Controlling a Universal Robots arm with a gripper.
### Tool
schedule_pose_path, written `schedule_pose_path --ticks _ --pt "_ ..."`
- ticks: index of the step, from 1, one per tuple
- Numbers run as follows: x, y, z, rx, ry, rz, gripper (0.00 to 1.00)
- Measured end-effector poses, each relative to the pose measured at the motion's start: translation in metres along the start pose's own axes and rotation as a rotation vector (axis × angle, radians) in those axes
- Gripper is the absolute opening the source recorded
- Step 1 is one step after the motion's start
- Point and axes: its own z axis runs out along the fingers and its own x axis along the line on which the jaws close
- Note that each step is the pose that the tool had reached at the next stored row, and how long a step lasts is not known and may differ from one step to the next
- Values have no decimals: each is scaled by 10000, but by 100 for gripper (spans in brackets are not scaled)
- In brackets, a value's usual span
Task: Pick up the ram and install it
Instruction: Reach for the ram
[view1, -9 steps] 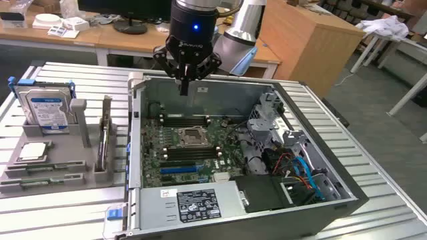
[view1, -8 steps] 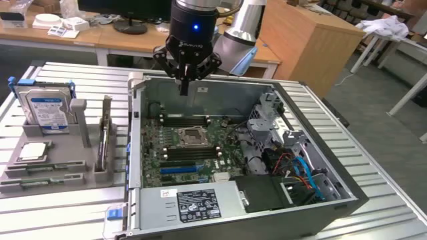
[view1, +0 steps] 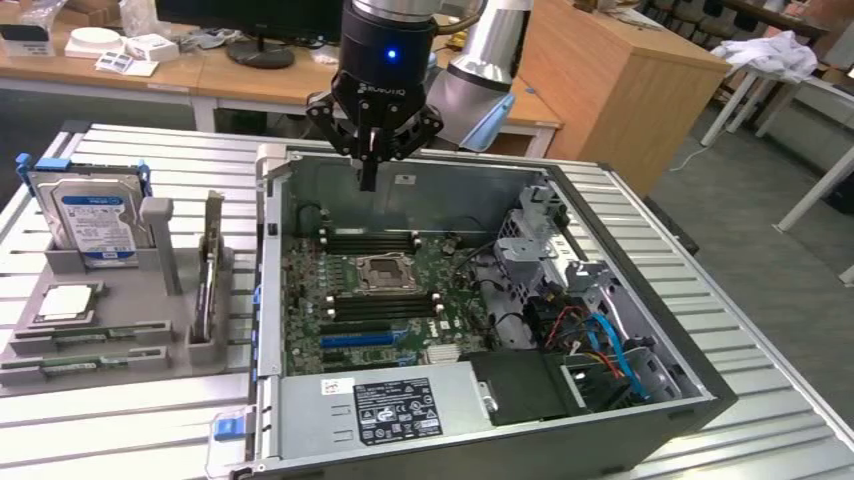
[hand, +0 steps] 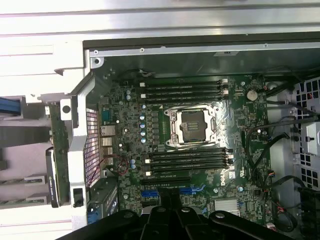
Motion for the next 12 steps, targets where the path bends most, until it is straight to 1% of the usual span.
schedule_pose_path --ticks 5,12 --pt "4 0 0 -1 -1 1 11" --pt "137 -10 -4 0 0 0 11"
